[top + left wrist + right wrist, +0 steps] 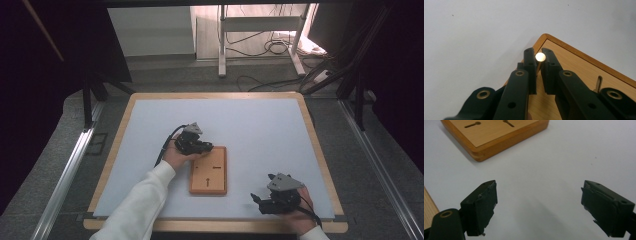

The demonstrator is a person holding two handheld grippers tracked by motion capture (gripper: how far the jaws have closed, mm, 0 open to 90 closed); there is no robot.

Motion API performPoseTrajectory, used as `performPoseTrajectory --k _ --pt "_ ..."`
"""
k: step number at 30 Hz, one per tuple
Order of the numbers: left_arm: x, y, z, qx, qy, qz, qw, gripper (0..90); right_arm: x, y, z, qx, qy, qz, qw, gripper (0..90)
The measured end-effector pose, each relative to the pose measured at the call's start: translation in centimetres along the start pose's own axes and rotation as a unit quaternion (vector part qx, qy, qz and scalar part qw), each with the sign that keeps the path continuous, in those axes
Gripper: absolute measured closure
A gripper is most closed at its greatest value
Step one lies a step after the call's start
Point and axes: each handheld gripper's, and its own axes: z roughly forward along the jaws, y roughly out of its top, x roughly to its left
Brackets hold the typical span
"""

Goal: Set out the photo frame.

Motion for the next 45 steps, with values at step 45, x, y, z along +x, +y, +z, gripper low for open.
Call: performPoseTrajectory --k 45 --pt "2.2 0.9 0.1 0.03 -0.063 -0.05 0.9963 82.5 7.7 5.9 7.8 0.025 -0.011 -0.16 0.9868 9.9"
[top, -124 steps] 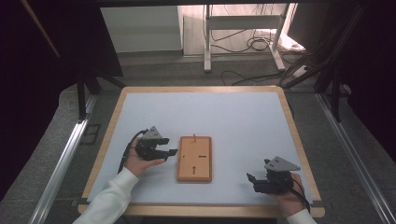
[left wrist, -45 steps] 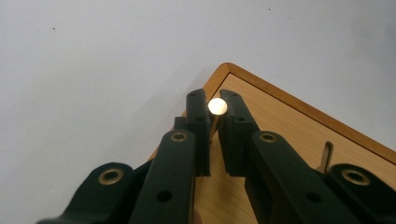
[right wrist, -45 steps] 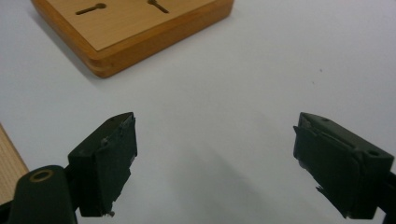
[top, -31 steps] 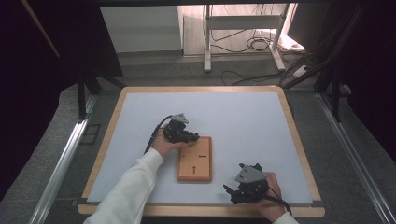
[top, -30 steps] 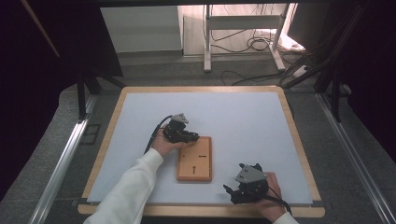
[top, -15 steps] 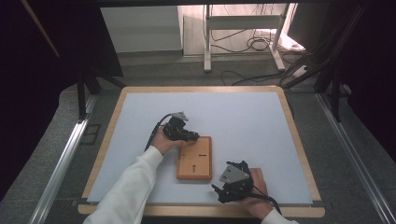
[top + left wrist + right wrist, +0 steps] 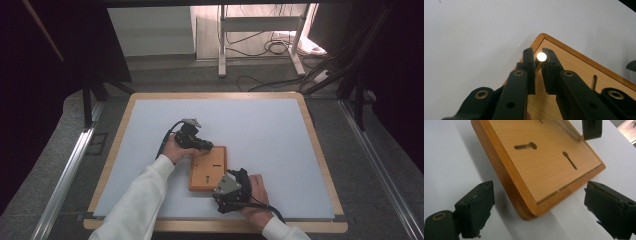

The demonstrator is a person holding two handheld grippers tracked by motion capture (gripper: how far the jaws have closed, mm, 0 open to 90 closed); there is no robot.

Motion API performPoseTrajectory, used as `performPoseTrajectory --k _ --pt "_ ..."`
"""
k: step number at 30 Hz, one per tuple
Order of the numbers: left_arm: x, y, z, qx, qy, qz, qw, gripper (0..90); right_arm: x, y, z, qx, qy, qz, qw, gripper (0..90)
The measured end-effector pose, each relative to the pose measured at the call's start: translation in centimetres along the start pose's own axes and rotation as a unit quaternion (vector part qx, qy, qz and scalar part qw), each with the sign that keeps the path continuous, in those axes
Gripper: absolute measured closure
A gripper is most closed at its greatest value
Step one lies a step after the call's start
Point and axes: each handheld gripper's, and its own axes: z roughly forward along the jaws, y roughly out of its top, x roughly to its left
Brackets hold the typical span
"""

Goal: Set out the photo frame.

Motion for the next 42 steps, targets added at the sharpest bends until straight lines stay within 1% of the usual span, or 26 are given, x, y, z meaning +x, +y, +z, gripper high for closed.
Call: performPoseTrajectory --k 2,4,5,7,9,12,13,15,16,17,18,19,20,21,23,24,27,31,33,35,36,37,38,40,42 --pt "0.0 0.0 0.0 -0.001 0.0 -0.004 1.0 82.5 0.2 0.6 0.4 -0.002 -0.011 -0.007 0.9999 9.8" --pt "0.0 0.0 0.0 -0.001 0.0 -0.004 1.0 82.6 0.2 0.7 0.5 -0.002 -0.011 -0.01 0.9999 10.0" --pt "0.0 0.0 0.0 -0.001 0.0 -0.004 1.0 82.6 0.3 0.8 0.6 -0.001 -0.013 -0.014 0.9998 11.5" --pt "0.0 0.0 0.0 -0.001 0.001 -0.006 1.0 82.5 0.6 0.9 0.8 0.001 -0.029 -0.033 0.999 12.7" --pt "0.0 0.0 0.0 -0.001 0.002 -0.003 1.0 82.4 0.8 0.9 1.0 0.003 -0.035 -0.04 0.9986 13.2" --pt "-0.1 0.0 0.0 -0.004 0.009 -0.004 0.9999 82.9 0.8 1.0 0.9 -0.003 -0.042 -0.048 0.998 15.8" --pt "-0.1 0.0 0.0 -0.004 0.011 -0.003 0.9999 83.3 0.9 1.1 0.8 -0.004 -0.045 -0.053 0.9976 17.4" --pt "-0.2 0.0 0.0 -0.006 0.017 -0.002 0.9998 84.0 0.8 1.2 0.6 -0.015 -0.046 -0.056 0.9972 21.5" --pt "-0.2 0.0 0.0 -0.007 0.018 -0.004 0.9998 84.3 0.7 1.3 0.4 -0.017 -0.051 -0.059 0.9968 25.0" --pt "-0.3 0.0 0.0 -0.007 0.023 -0.002 0.9997 84.3 0.7 1.4 0.3 -0.02 -0.053 -0.062 0.9965 27.3" --pt "-0.3 0.0 0.0 -0.007 0.023 -0.002 0.9997 84.4 0.7 1.4 0.3 -0.02 -0.053 -0.062 0.9965 27.3" --pt "-0.3 0.0 0.0 -0.006 0.026 0.0 0.9996 84.4 0.6 1.4 0.2 -0.022 -0.057 -0.063 0.9962 29.5" --pt "-0.4 0.0 0.0 -0.007 0.029 -0.003 0.9995 84.5 0.5 1.5 0.1 -0.022 -0.062 -0.065 0.9957 30.8" --pt "-0.3 0.0 0.0 -0.006 0.031 -0.002 0.9995 84.5 0.3 1.6 0.1 -0.022 -0.063 -0.063 0.9958 32.1" --pt "-0.3 0.0 0.1 -0.007 0.031 -0.005 0.9995 84.5 0.0 1.7 0.0 -0.024 -0.058 -0.062 0.9961 35.8" --pt "-0.3 0.0 0.1 -0.006 0.032 -0.005 0.9995 84.3 0.0 1.8 0.0 -0.026 -0.057 -0.066 0.9959 37.1" --pt "-0.3 0.0 0.1 -0.002 0.036 -0.004 0.9993 82.9 0.0 2.1 -0.2 -0.031 -0.067 -0.079 0.9941 42.0" --pt "-0.3 -0.1 0.0 -0.005 0.038 -0.004 0.9993 80.7 -0.3 2.3 -0.6 -0.036 -0.075 -0.08 0.9933 44.7" --pt "-0.4 -0.2 -0.3 -0.011 0.04 -0.003 0.9991 77.3 -0.5 2.3 -0.7 -0.04 -0.076 -0.076 0.9934 45.2" --pt "-0.5 -0.3 -0.9 -0.022 0.046 0.0 0.9987 71.1 -0.7 2.3 -0.8 -0.04 -0.077 -0.076 0.9934 45.3" --pt "-0.6 -0.5 -1.3 -0.028 0.053 0.001 0.9982 68.6 -0.7 2.2 -0.8 -0.04 -0.077 -0.076 0.9933 45.3" --pt "-0.8 -0.7 -1.8 -0.034 0.063 0.003 0.9975 61.7 -0.7 2.2 -0.8 -0.04 -0.077 -0.075 0.9934 45.3" --pt "-1.0 -0.8 -2.1 -0.038 0.067 0.003 0.997 61.7 -0.7 2.2 -0.8 -0.039 -0.077 -0.076 0.9934 45.3" --pt "-1.2 -1.4 -3.0 -0.043 0.079 0.007 0.996 56.7 -0.7 2.2 -0.8 -0.039 -0.077 -0.078 0.9932 45.4" --pt "-1.5 -2.1 -3.9 -0.052 0.086 0.003 0.9949 51.6 -0.7 2.2 -0.8 -0.038 -0.076 -0.077 0.9934 45.4"
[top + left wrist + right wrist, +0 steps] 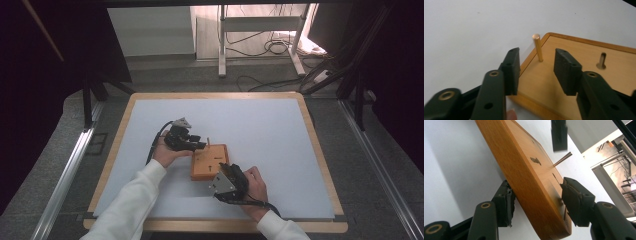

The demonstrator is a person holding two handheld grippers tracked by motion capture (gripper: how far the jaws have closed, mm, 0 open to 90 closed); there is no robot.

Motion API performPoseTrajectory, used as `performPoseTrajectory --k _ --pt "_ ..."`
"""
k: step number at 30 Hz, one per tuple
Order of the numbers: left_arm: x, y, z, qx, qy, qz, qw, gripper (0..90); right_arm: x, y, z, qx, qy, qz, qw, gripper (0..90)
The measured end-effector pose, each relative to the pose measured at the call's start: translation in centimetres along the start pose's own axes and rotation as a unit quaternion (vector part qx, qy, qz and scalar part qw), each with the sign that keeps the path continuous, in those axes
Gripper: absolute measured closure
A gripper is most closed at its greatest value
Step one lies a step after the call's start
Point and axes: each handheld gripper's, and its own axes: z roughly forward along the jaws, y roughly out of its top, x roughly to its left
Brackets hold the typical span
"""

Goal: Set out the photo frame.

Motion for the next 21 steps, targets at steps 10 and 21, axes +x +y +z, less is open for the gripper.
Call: performPoseTrajectory --k 10,21 --pt "-0.9 -3.9 -4.4 -0.024 0.032 -0.007 0.9992 34.4 -0.2 0.0 0.0 0.0 0.002 0.0 1.0 45.5" --pt "-2.4 -7.7 -6.0 -0.003 0.054 -0.005 0.9985 33.0 -0.7 0.1 -0.1 0.002 0.003 -0.001 1.0 46.8"
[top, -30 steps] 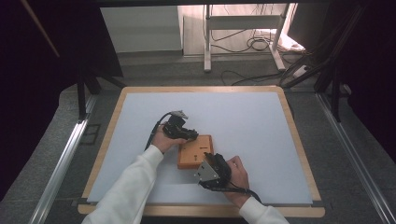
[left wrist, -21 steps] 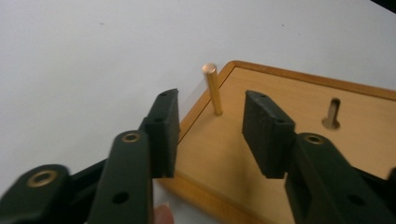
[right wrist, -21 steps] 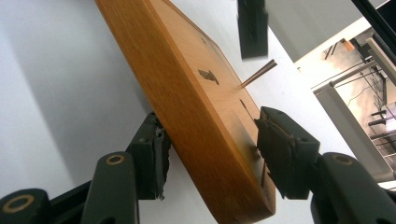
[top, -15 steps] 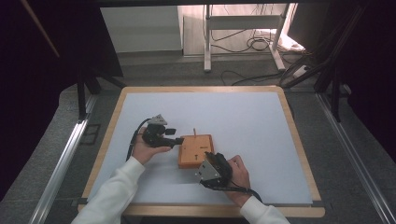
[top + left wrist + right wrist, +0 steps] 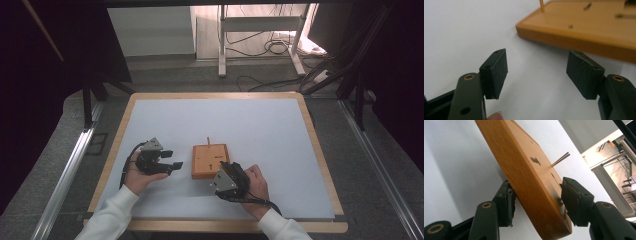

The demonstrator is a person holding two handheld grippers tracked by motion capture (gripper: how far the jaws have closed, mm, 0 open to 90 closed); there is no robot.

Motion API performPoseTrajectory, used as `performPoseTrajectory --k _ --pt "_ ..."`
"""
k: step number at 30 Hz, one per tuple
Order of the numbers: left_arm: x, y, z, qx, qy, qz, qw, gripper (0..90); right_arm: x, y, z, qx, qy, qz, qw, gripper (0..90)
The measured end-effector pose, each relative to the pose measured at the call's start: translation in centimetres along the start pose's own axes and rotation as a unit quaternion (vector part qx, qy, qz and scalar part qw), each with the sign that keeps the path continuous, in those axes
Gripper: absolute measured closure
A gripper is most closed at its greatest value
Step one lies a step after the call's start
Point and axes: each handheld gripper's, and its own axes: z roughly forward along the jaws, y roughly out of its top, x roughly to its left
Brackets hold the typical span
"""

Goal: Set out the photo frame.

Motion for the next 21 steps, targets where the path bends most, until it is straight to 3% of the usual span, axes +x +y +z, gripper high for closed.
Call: performPoseTrajectory --k 5,21 --pt "-0.3 -0.8 0.2 0.018 0.003 0.009 0.9998 32.5 -0.5 0.2 -0.1 0.0 0.001 0.001 1.0 48.1" --pt "-0.5 -1.4 -0.1 0.012 -0.003 0.011 0.9999 32.6 -2.0 1.0 0.0 0.014 0.012 -0.007 0.9998 50.5"
